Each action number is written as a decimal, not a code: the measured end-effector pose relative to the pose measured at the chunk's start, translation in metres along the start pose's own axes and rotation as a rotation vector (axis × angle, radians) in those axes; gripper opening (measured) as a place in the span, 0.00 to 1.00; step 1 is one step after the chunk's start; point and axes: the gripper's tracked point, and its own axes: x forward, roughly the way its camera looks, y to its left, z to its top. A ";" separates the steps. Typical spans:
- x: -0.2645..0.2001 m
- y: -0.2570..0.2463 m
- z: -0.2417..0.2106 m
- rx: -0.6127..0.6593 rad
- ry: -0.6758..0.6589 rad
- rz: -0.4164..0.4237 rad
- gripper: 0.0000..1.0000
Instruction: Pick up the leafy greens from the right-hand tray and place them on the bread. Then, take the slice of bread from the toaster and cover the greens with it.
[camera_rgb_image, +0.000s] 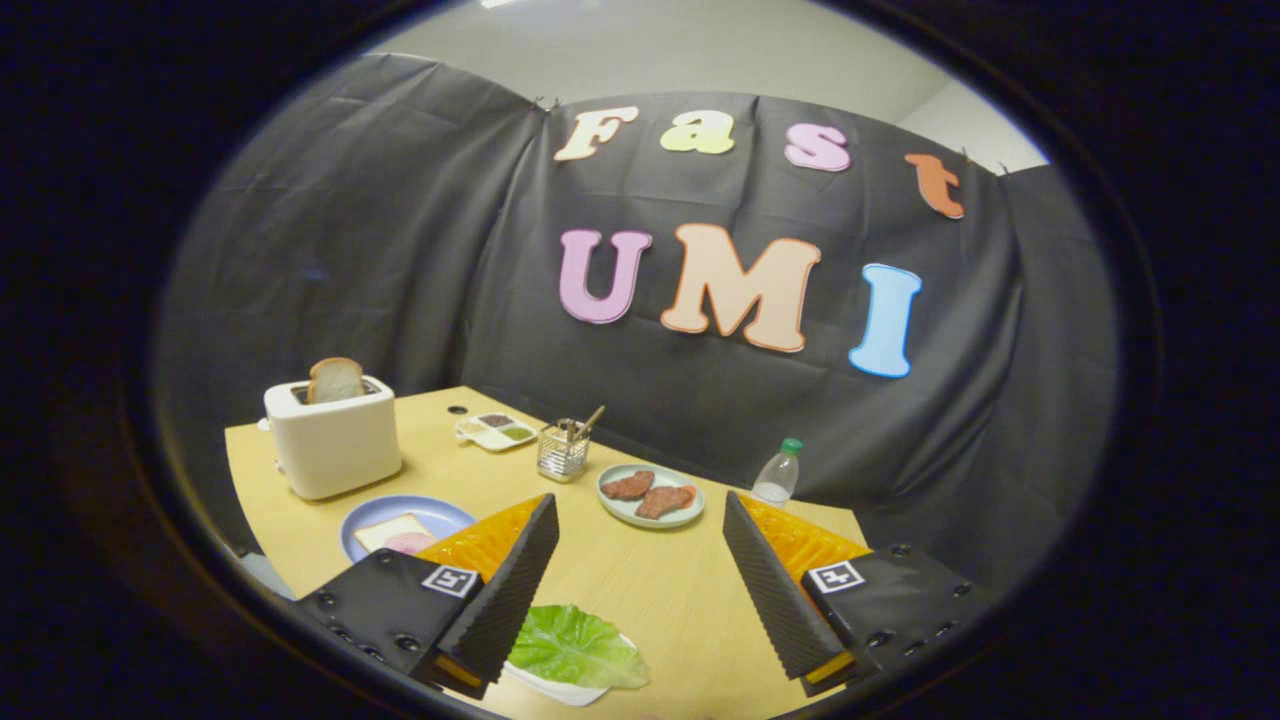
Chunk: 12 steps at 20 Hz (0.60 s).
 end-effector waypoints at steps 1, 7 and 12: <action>0.003 0.003 -0.006 -0.014 0.018 0.021 1.00; 0.016 0.015 -0.041 -0.079 0.111 0.120 1.00; 0.024 0.023 -0.073 -0.141 0.196 0.188 1.00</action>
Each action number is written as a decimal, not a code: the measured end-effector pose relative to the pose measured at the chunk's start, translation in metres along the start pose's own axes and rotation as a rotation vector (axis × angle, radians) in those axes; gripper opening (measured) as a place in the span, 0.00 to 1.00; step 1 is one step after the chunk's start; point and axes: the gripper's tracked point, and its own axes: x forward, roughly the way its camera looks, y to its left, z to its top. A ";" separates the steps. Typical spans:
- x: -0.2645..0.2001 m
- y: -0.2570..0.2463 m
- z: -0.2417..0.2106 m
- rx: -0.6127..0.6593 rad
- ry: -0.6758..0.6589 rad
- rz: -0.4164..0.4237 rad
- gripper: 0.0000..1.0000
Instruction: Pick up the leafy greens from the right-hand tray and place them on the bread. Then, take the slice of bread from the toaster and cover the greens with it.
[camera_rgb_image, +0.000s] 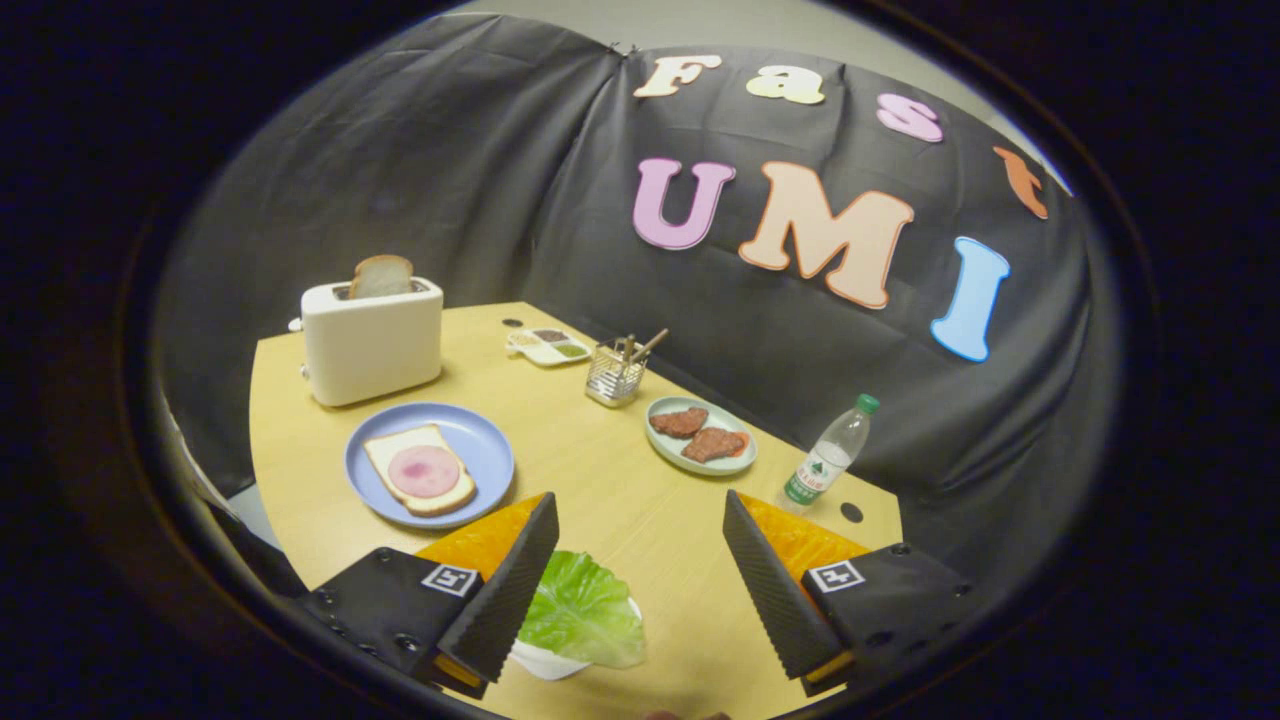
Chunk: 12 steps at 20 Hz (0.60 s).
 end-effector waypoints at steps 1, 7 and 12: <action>0.003 0.002 -0.006 -0.005 0.016 0.013 1.00; 0.017 0.018 -0.036 -0.035 0.111 0.089 1.00; 0.026 0.033 -0.067 -0.062 0.193 0.136 1.00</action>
